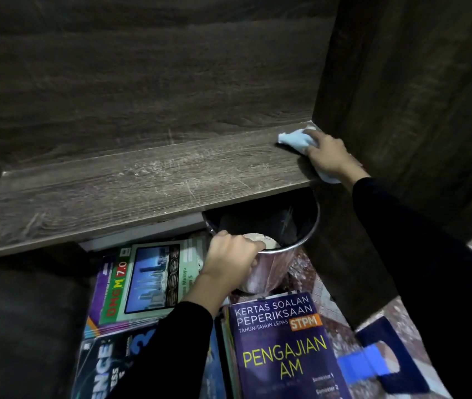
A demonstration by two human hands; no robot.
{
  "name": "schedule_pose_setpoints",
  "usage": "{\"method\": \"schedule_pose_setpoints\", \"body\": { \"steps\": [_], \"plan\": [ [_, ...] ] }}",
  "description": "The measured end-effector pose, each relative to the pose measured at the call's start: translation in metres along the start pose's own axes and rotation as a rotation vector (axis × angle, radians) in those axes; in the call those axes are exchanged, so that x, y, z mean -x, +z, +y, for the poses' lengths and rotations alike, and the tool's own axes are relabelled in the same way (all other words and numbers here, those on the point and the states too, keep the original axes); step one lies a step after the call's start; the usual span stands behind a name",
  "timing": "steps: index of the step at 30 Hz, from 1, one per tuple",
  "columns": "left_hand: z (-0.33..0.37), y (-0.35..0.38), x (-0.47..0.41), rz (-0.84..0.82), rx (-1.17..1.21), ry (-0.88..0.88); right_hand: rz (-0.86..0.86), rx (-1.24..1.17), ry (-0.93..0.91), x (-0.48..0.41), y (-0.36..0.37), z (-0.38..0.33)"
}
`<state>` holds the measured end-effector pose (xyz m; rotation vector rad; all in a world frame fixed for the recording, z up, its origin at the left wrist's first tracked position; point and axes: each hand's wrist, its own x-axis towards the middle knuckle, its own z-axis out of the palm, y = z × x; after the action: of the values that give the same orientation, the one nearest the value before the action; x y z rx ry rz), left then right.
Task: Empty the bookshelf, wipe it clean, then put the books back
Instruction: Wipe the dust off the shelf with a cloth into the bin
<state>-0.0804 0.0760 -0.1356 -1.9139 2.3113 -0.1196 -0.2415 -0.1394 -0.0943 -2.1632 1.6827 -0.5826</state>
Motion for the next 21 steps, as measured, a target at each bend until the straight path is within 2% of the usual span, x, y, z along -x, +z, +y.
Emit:
{"method": "schedule_pose_setpoints", "body": {
  "steps": [4, 8, 12, 21],
  "plan": [
    [0.008, -0.002, -0.005, -0.007, 0.016, 0.005, -0.081, -0.195, -0.15, 0.028, 0.006, -0.023],
    [0.011, -0.003, -0.006, 0.008, 0.019, -0.005, -0.142, -0.235, -0.263, 0.065, 0.005, -0.031],
    [0.014, -0.002, -0.005, 0.02, -0.008, 0.0, -0.139, -0.297, -0.253, 0.102, -0.001, -0.021],
    [0.026, -0.001, -0.008, 0.047, -0.034, 0.048, -0.23, 0.071, -0.186, 0.143, 0.017, 0.015]
  ]
}}
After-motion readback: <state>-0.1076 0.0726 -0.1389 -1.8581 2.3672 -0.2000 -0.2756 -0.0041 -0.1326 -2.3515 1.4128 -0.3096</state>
